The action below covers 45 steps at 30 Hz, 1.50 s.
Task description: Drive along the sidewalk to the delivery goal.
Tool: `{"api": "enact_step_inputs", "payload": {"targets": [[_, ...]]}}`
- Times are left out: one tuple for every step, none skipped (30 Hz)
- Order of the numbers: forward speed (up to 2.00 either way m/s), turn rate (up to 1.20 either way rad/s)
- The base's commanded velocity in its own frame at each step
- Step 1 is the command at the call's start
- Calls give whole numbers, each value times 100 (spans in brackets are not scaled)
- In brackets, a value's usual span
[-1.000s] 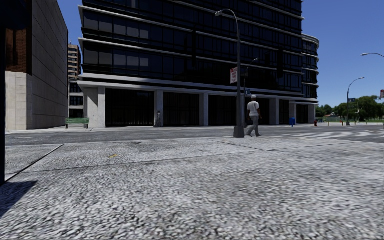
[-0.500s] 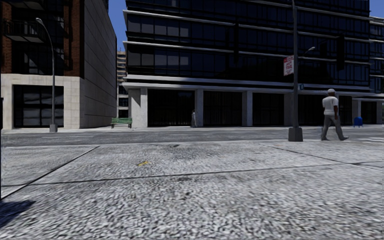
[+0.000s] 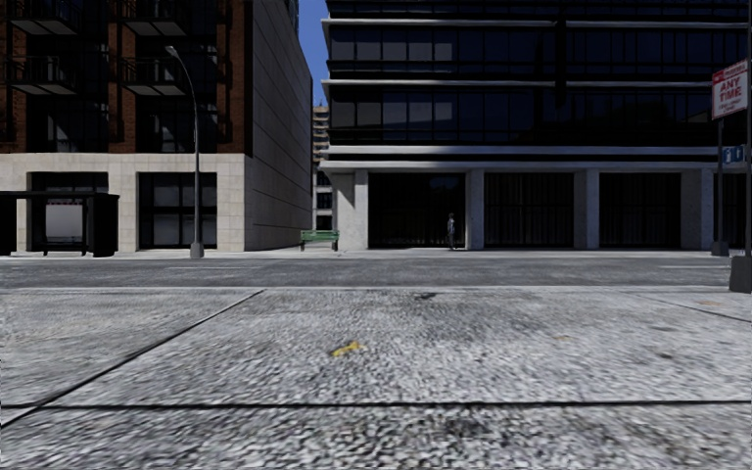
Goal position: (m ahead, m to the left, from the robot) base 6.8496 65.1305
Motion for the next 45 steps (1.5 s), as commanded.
{"api": "enact_step_inputs", "payload": {"targets": [[200,53],[200,53],[200,53],[200,53],[200,53],[200,53],[200,53],[200,53],[200,53],[200,53],[200,53],[200,53],[200,49],[200,48],[200,48],[200,48],[200,48],[200,48],[200,48],[200,48],[200,50],[200,52],[200,52],[200,52],[200,54],[200,56],[200,60],[200,60],[200,62],[200,62],[200,63],[200,63],[200,63],[200,63],[200,63],[200,63],[200,63],[200,64],[200,65],[200,78],[200,80],[200,80],[200,83],[200,90],[200,100]]}}
